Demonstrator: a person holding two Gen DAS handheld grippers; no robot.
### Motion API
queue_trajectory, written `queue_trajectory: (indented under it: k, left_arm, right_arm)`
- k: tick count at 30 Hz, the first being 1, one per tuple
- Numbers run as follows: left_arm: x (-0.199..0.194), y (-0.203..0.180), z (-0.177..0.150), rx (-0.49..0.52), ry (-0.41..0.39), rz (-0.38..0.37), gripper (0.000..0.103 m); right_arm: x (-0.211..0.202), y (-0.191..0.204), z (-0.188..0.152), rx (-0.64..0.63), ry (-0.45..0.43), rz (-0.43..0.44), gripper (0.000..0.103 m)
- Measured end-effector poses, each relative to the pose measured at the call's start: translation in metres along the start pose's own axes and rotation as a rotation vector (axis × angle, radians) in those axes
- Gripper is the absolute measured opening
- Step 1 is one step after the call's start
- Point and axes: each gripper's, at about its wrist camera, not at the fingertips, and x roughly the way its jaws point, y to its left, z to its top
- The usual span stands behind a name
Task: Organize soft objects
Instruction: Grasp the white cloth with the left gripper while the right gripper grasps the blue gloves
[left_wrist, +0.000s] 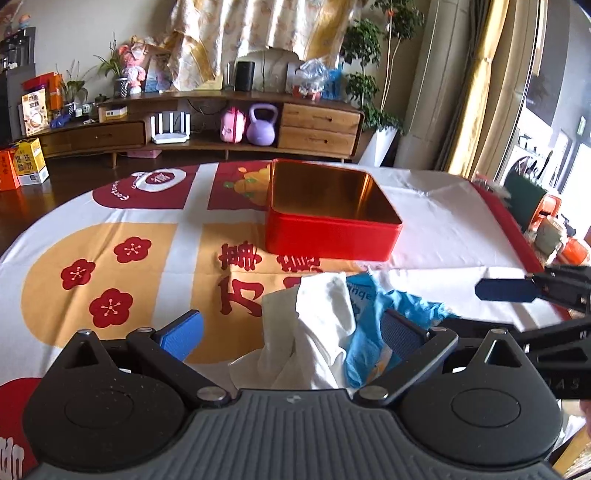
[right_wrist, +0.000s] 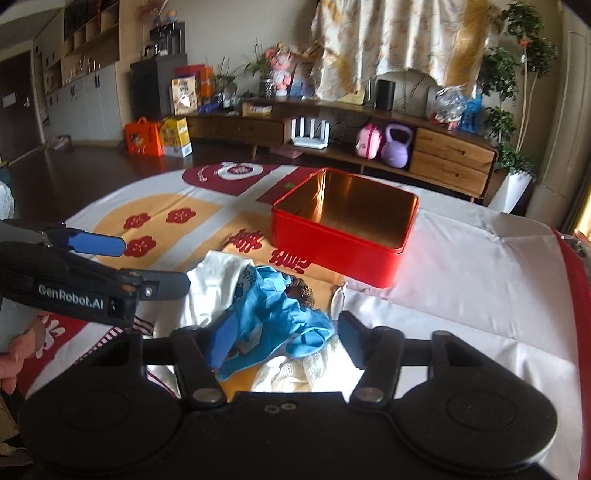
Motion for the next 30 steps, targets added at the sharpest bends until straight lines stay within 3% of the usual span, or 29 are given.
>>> queue_trajectory:
  k: [5,8,12,16,18,22,28,30]
  left_arm:
    - [0.017,0.002,-0.001,0.006,0.029,-0.011,0.094]
    - [0.025,0.002,-0.002,0.018,0.038,-0.035,0.090]
    - [0.036,0.004,-0.002,-0.003,0.076,-0.069,0.071]
    - [0.043,0.006,-0.003,-0.019,0.093,-0.095,0.066]
    - [0.045,0.006,-0.003,-0.021,0.098,-0.118,0.055]
    - [0.049,0.007,-0.004,-0.040,0.111,-0.141,0.044]
    - [0.049,0.009,-0.004,-0.049,0.111,-0.138,0.029]
    - [0.047,0.010,-0.004,-0.055,0.108,-0.139,0.017]
  right_arm:
    - [0.019,-0.007,0.007,-0.011,0.038,0.031,0.049]
    - [0.029,-0.011,0.008,-0.004,0.064,0.043,0.040]
    - [0.035,-0.013,0.007,-0.003,0.078,0.060,0.034]
    - [0.037,-0.011,0.008,-0.012,0.080,0.065,0.029]
    - [0.037,-0.010,0.008,-0.014,0.079,0.066,0.026]
    - [0.039,-0.009,0.007,-0.017,0.082,0.060,0.023]
    - [0.038,-0.011,0.006,0.008,0.066,0.037,0.010]
    - [0.037,-0.012,0.005,0.019,0.058,0.028,0.004]
